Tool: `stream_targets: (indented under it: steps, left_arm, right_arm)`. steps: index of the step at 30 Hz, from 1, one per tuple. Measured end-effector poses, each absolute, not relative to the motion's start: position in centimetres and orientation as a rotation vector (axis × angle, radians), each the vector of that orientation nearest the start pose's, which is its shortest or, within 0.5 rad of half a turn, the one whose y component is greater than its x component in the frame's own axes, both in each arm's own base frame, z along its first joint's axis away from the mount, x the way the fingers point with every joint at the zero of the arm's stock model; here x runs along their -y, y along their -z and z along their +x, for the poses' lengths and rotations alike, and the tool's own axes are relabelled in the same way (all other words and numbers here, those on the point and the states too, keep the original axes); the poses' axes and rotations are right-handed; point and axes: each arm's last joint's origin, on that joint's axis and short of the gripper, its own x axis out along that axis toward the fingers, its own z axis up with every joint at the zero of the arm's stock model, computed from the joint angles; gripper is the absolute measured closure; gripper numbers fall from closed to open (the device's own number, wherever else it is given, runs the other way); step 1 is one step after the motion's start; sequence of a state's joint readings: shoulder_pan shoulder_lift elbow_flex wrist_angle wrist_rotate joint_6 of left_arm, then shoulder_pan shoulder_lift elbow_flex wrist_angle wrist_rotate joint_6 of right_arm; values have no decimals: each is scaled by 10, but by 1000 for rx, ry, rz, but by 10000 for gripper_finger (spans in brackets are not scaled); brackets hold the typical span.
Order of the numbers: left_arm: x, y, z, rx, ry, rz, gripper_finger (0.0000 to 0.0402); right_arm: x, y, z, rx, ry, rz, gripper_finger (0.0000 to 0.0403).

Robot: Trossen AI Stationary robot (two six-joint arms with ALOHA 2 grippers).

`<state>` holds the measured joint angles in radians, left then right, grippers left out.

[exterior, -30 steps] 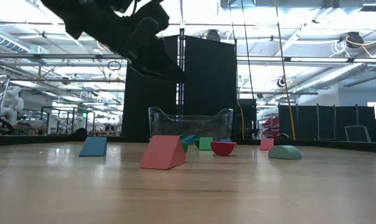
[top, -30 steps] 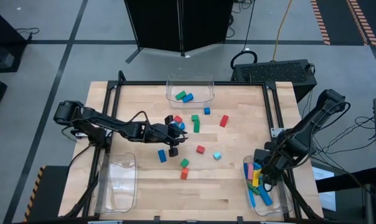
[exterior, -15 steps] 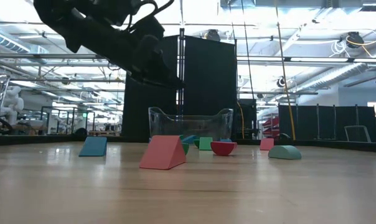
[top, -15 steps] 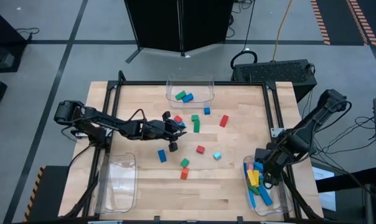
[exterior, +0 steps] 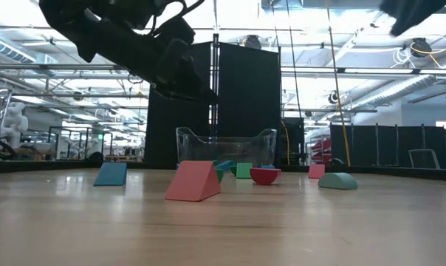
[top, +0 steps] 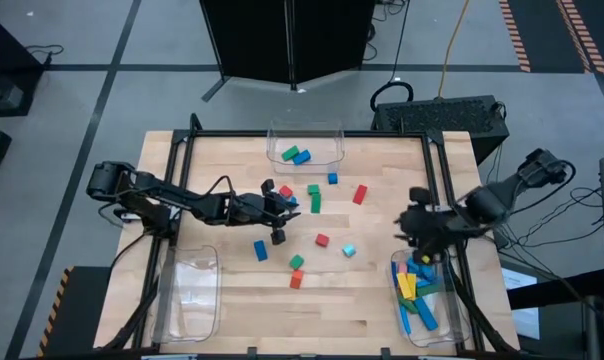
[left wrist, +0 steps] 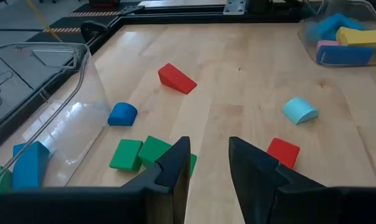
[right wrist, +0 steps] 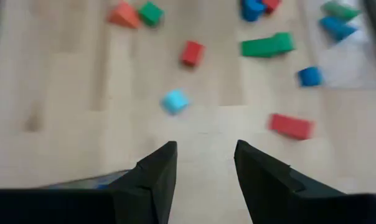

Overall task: Sort blocks by size
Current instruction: Put the red triangle block into the top transparent bin

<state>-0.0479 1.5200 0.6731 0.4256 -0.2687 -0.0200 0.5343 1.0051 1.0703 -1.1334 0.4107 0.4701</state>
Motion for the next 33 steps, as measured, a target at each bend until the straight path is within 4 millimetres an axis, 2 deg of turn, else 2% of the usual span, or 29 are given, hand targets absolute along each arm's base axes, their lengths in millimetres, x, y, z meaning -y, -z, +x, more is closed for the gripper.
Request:
stream_targets:
  steps: [8,14,18,23,28,33]
  left_arm:
    - [7,-184,301,-415,-221,47,289]
    - [7,-183,301,-430,-220,50,289]
    - [7,-183,300,-431,-220,50,289]
    - [7,-181,299,-436,-220,51,289]
    - [7,-176,296,-454,-219,53,289]
    - [7,-176,296,-456,-220,53,289]
  right_arm:
    - [-28,-301,191,-1102,197,-342,248]
    - [8,-282,225,-1206,153,-547,248]
    - [30,-265,246,-1290,52,-733,248]
    - [57,-233,265,-1455,-142,-938,248]
    - [77,-197,275,-1609,-321,-1014,248]
    - [86,-170,282,-1715,-429,-1062,248]
